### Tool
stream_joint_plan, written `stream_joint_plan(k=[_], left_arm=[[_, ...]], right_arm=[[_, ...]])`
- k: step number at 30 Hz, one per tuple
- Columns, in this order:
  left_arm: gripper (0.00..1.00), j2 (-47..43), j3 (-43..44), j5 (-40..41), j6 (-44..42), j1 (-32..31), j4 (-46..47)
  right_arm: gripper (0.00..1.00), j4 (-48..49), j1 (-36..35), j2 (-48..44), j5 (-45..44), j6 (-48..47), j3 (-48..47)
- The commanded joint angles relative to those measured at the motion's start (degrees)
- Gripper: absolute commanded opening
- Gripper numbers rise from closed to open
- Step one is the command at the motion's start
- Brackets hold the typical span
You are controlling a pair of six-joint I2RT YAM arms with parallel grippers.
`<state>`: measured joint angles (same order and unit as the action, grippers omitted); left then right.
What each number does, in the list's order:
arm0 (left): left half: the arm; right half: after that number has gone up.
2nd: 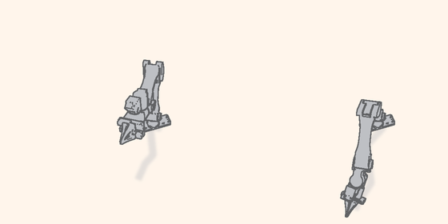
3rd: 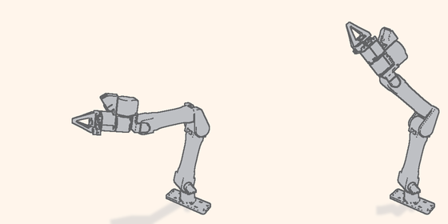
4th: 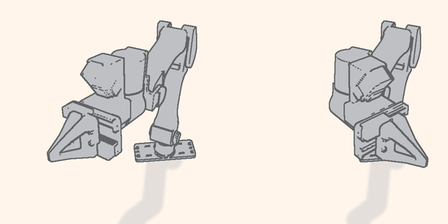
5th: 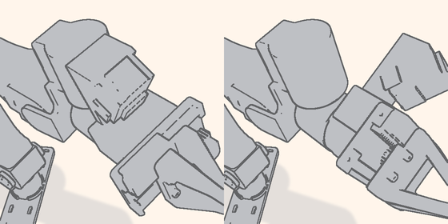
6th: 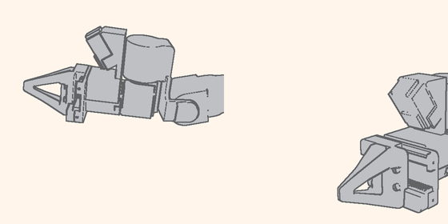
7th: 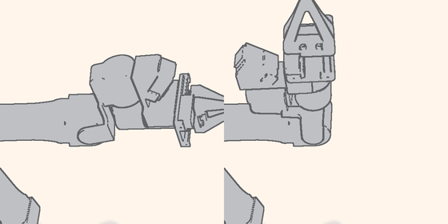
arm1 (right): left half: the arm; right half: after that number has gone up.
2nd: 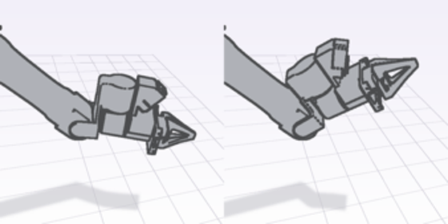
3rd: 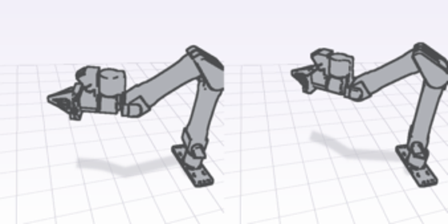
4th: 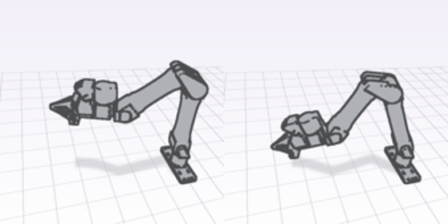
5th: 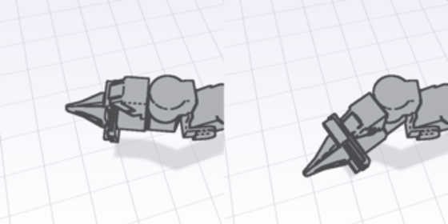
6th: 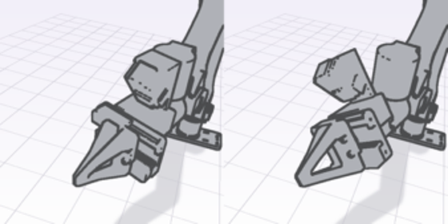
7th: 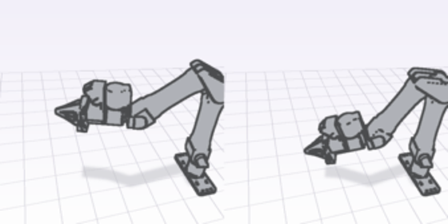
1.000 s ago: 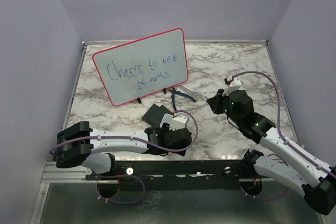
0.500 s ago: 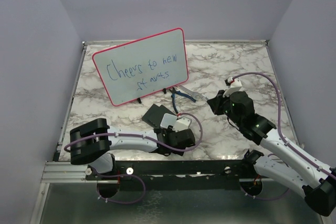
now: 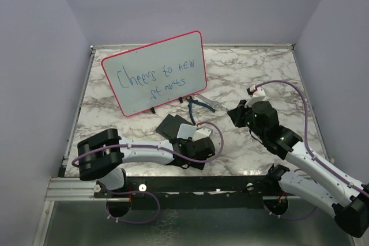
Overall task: Write a sentence on the whiteboard
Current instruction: Adjust the pen cap at the center of the board, then pick up the pen cap from the center of the board.
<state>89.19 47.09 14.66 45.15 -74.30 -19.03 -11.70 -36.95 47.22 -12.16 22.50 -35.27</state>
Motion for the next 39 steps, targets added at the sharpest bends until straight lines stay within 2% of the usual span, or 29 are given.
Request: stream_joint_plan(k=[1,7,14,20,26,31,39], left_arm=[[0.52,1.40,-0.20,-4.22,0.56,-0.10,0.96],[0.52,1.77,0.96,-4.37,-1.14,-0.49,4.62],[0.51,7.23,5.72,-6.75,-4.90,-0.53,7.76],[0.51,4.21,5.46,-4.58,-9.19,-0.58,8.13],[0.60,-3.69,0.41,-5.07,-22.09,-0.51,8.00],[0.61,-4.46,-0.49,-8.12,-33.89,-0.48,6.73],[0.60,-2.95,0.10,-8.33,-42.02,-0.42,7.00]], right_arm=[[0.01,-0.14,0.04,-1.12,-0.78,0.53,0.87],[0.01,-0.81,0.06,-1.64,-1.43,0.55,0.68],[0.01,-1.83,0.04,-3.10,-2.92,0.44,-0.18],[0.01,-2.93,0.04,-4.64,-5.08,0.26,-0.54],[0.01,-3.91,0.04,-4.81,-5.38,-0.02,-1.61],[0.01,-4.49,0.04,-5.74,-5.63,0.12,-1.54],[0.01,-5.61,0.04,-7.27,-6.09,0.95,-1.18]])
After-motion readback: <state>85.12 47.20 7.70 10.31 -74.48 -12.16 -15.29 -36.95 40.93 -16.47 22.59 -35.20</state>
